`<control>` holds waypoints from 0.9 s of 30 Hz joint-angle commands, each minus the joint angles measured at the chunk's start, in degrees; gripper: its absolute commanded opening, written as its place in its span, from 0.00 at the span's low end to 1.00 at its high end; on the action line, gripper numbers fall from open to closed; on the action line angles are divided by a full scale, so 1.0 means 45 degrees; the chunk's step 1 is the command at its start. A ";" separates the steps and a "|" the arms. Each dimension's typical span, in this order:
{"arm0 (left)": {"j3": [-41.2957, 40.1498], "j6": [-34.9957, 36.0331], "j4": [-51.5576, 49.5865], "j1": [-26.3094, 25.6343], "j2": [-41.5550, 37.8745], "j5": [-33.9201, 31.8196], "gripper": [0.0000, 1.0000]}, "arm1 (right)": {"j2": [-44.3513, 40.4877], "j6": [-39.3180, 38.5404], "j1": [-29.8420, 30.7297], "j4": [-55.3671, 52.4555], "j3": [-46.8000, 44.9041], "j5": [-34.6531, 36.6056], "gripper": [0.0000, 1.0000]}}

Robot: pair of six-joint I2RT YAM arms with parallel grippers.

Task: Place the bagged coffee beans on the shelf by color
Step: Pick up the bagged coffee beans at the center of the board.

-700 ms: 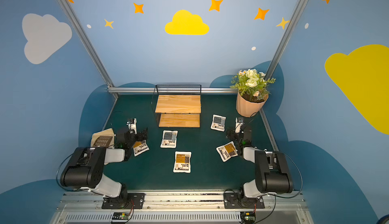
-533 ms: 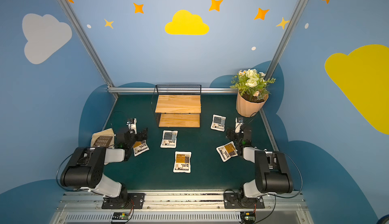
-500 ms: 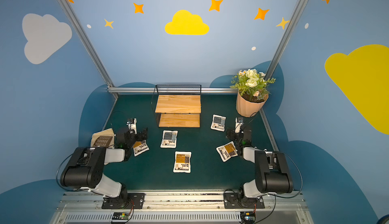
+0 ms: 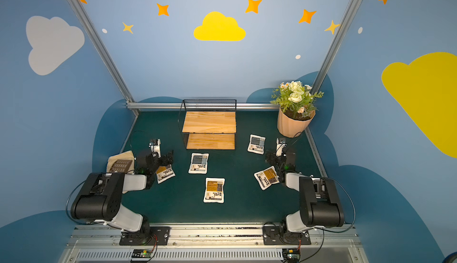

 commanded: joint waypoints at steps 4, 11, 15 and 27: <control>0.0338 0.0122 -0.0682 -0.0098 -0.0617 -0.0236 1.00 | -0.0620 0.0147 0.0004 -0.1049 0.0502 0.0347 0.98; 0.1553 0.0273 -0.4310 -0.0640 -0.2704 -0.1173 1.00 | -0.2369 0.1941 0.0003 -0.5446 0.1913 0.1500 0.98; 0.2431 -0.0707 -0.7139 -0.1654 -0.4511 -0.2745 1.00 | -0.3201 0.4803 -0.0117 -0.9056 0.3357 0.0831 0.98; 0.2700 -0.8055 -1.4258 -0.4106 -0.9643 0.0183 1.00 | -0.5942 0.8545 0.1584 -1.2273 0.2861 -0.5616 0.98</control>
